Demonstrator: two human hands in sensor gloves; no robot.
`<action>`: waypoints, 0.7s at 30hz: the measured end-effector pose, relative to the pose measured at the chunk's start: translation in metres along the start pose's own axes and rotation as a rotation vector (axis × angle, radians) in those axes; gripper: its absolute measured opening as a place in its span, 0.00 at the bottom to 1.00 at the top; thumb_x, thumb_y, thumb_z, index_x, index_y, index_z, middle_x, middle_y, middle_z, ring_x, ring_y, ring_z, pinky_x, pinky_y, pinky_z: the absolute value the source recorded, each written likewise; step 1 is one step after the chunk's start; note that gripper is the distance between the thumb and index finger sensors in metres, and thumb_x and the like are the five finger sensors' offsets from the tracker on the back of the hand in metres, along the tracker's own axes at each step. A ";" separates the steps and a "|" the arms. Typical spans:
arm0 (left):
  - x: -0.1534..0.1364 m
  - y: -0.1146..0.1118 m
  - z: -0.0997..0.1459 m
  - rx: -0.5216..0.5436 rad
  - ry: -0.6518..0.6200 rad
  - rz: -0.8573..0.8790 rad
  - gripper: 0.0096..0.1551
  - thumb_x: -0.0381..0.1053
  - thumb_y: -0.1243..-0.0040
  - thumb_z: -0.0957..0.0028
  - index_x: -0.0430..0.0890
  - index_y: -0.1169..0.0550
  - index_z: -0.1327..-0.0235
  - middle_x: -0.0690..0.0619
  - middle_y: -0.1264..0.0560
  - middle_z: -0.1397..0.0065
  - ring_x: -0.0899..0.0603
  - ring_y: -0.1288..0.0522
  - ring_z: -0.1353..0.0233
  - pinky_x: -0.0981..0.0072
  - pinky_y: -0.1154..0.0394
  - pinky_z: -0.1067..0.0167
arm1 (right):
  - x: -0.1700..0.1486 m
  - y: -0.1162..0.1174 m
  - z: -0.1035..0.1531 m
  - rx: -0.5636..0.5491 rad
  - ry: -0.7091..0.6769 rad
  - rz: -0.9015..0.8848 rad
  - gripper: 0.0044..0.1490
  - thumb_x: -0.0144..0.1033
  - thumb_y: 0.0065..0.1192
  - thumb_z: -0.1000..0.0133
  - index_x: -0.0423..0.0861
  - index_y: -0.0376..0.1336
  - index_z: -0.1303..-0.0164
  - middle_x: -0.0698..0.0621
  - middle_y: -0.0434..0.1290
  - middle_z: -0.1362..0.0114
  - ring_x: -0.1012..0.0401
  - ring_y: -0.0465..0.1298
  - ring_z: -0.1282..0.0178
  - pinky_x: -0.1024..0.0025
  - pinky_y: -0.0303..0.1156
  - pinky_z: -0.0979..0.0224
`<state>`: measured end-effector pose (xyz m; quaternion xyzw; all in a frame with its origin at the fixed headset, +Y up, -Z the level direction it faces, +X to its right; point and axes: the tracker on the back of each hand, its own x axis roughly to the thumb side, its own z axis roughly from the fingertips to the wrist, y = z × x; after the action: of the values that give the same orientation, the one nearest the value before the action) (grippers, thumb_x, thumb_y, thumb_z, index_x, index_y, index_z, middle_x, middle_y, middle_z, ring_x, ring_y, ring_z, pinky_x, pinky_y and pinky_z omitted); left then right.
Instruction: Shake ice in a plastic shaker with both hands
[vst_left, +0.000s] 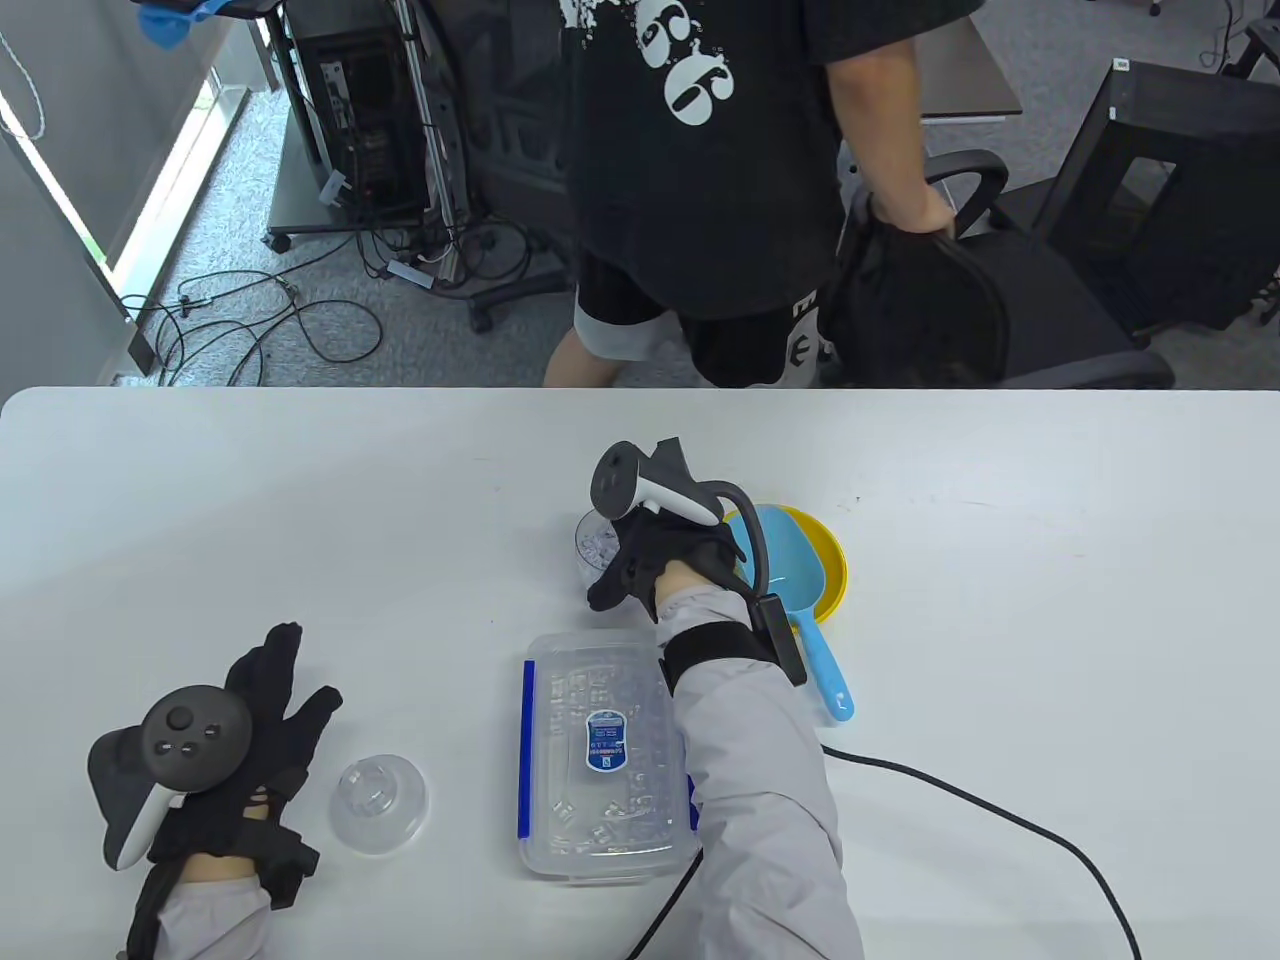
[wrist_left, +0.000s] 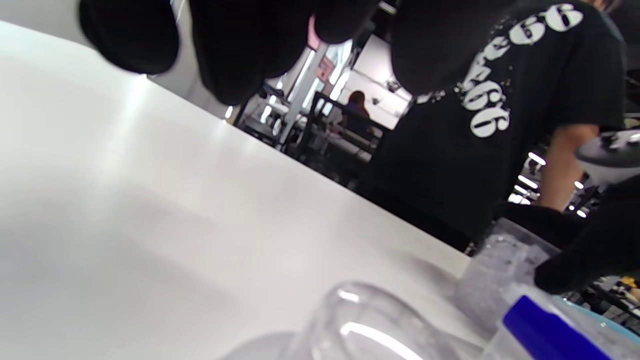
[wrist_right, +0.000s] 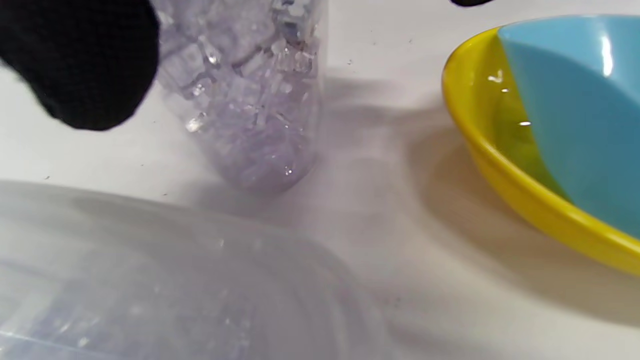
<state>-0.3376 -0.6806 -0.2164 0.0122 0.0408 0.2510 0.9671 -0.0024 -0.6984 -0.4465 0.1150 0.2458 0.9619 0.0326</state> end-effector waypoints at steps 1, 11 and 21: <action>0.000 0.000 0.000 -0.002 0.001 0.003 0.44 0.58 0.38 0.36 0.42 0.40 0.14 0.31 0.34 0.20 0.31 0.27 0.27 0.28 0.28 0.35 | 0.000 0.001 -0.001 -0.018 -0.013 -0.026 0.72 0.52 0.78 0.53 0.57 0.27 0.23 0.41 0.31 0.15 0.35 0.43 0.16 0.28 0.50 0.23; 0.013 -0.003 -0.001 -0.191 -0.100 -0.036 0.43 0.56 0.32 0.38 0.46 0.37 0.13 0.33 0.34 0.18 0.30 0.29 0.24 0.25 0.30 0.34 | -0.012 -0.020 0.030 -0.286 -0.048 -0.170 0.70 0.44 0.86 0.59 0.45 0.40 0.20 0.36 0.49 0.17 0.37 0.58 0.21 0.34 0.61 0.26; 0.041 -0.034 -0.008 -0.421 -0.121 -0.189 0.48 0.58 0.24 0.46 0.43 0.32 0.15 0.30 0.33 0.20 0.29 0.28 0.27 0.27 0.27 0.36 | -0.061 -0.061 0.130 -0.611 -0.050 -0.343 0.70 0.51 0.86 0.60 0.40 0.44 0.20 0.29 0.56 0.21 0.34 0.65 0.26 0.32 0.63 0.28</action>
<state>-0.2858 -0.6907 -0.2292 -0.1787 -0.0698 0.1609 0.9681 0.0880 -0.5920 -0.3774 0.0804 -0.0384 0.9685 0.2325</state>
